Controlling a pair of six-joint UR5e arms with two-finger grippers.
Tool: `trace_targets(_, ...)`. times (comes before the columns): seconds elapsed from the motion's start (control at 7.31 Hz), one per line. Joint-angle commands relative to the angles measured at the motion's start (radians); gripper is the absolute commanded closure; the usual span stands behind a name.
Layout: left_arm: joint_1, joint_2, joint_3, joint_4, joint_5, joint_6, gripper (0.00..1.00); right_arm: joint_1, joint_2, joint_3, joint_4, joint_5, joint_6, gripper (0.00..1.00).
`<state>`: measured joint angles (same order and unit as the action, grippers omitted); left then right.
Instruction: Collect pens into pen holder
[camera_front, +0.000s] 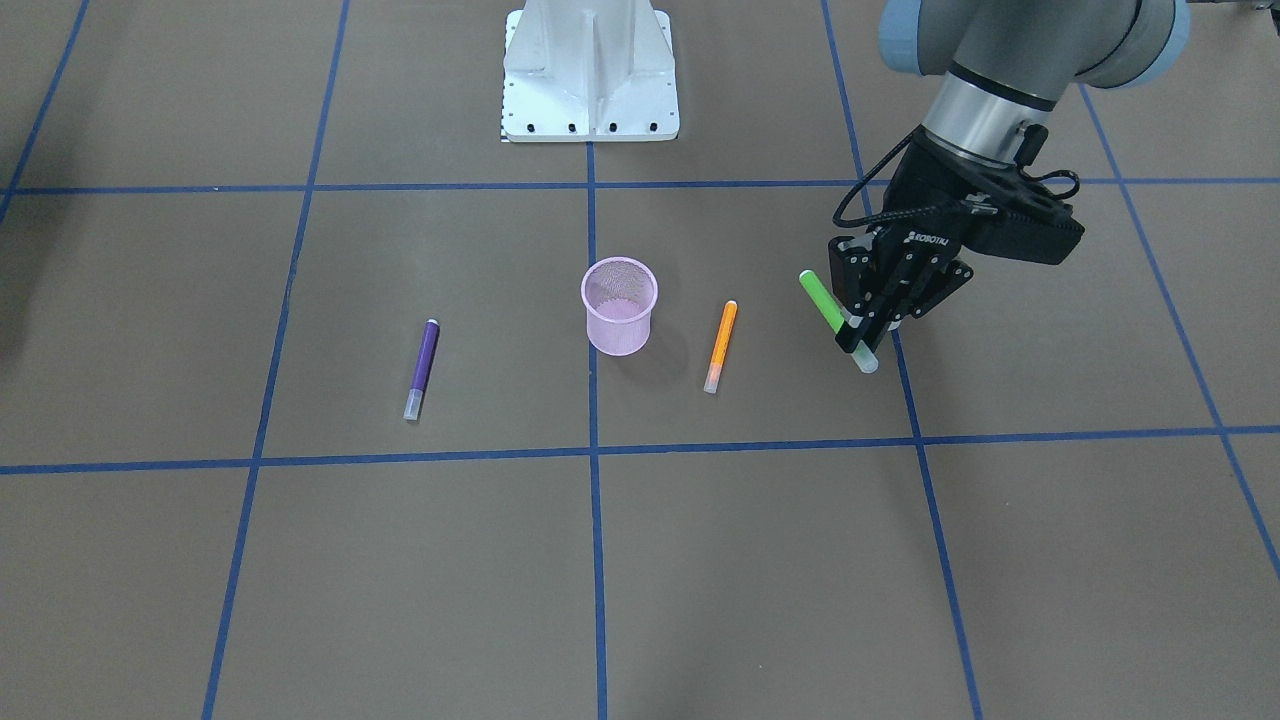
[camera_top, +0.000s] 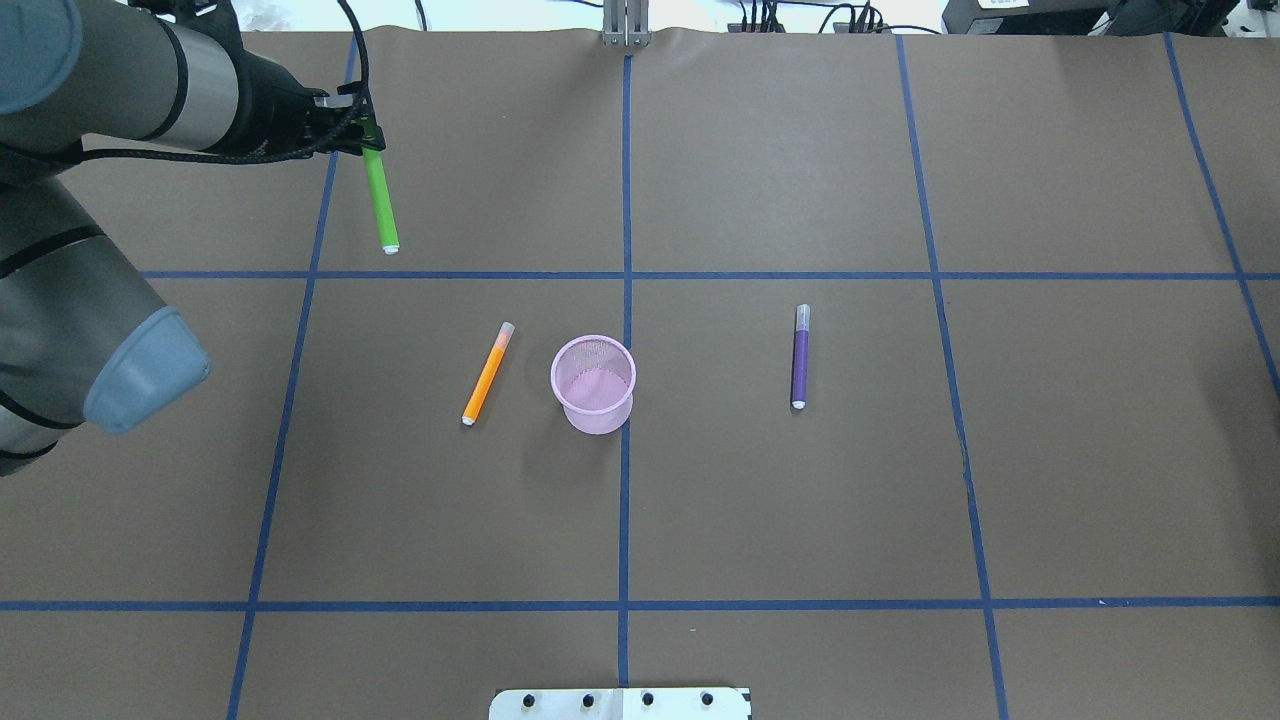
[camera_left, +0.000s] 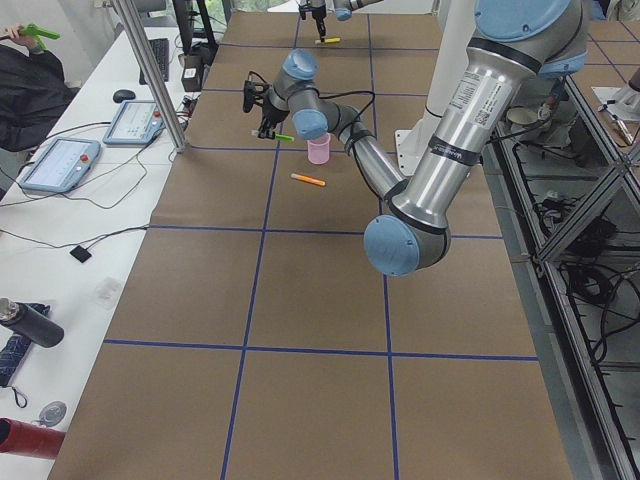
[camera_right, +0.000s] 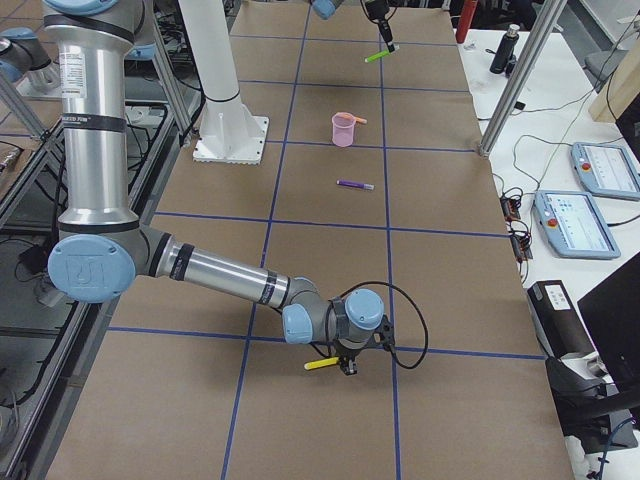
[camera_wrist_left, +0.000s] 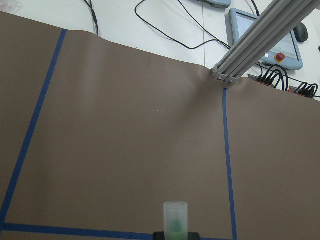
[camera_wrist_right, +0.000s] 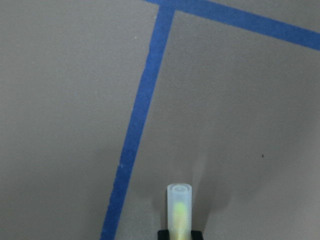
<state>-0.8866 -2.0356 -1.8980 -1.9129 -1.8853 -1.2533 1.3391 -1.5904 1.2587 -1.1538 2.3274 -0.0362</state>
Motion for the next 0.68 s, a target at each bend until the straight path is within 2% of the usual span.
trace_targets(0.0, 0.0, -0.002, -0.003, 0.0, 0.0, 0.0, 1.0, 0.009, -0.009, 0.042, 0.0, 0.08, 0.001, 1.0)
trace_targets(0.14, 0.003, -0.005, -0.004, 0.0, 0.011, 0.002, 1.0, 0.034, -0.01, 0.051, 0.0, 0.102, 0.001, 1.0)
trace_targets(0.27, 0.058, -0.03, -0.007, -0.002, 0.105, 0.0, 1.0, 0.044, -0.01, 0.057, 0.0, 0.102, -0.001, 1.0)
trace_targets(0.41, 0.151, -0.066, -0.006, -0.003, 0.276, 0.0, 1.0, 0.054, -0.008, 0.06, 0.002, 0.102, -0.001, 1.0)
trace_targets(0.55, 0.222, -0.078, -0.006, -0.005, 0.384, -0.003, 1.0, 0.063, -0.008, 0.074, 0.002, 0.099, -0.001, 1.0)
